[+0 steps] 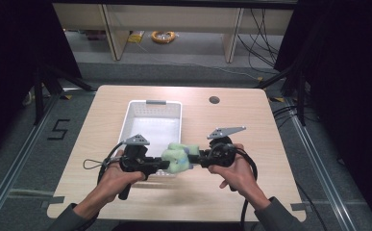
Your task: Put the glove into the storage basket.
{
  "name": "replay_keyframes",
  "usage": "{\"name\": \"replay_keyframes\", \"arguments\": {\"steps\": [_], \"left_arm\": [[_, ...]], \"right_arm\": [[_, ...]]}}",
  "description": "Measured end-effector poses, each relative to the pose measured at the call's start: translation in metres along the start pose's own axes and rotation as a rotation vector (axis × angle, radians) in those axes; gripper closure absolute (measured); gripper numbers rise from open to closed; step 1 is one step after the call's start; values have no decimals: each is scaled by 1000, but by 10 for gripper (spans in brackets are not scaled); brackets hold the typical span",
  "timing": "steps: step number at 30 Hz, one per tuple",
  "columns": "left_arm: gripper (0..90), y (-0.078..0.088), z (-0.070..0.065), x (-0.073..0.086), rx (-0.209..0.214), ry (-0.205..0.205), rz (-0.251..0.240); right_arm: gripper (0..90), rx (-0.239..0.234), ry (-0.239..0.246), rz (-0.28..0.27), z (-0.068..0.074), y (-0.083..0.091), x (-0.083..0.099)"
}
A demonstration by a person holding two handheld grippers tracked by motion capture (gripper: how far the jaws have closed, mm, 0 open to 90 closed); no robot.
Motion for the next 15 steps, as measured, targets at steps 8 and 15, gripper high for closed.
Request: {"name": "replay_keyframes", "arguments": {"steps": [8, 15], "left_arm": [[766, 14, 28, -8, -40, 36, 9], [766, 20, 55, -8, -75, 87, 38]], "right_arm": [[723, -7, 1, 26, 5, -23, -27], [722, -14, -15, 62, 5, -53, -41]]}}
Point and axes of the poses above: each handheld gripper's, and its own axes: y roughly backward along the jaws, x roughly out of its underside, z roughly to its left, the point moved 4 cm from there along -y, roughly forward along the jaws, and after that the axes turned 3 degrees about -z, right-handed, at the moved point
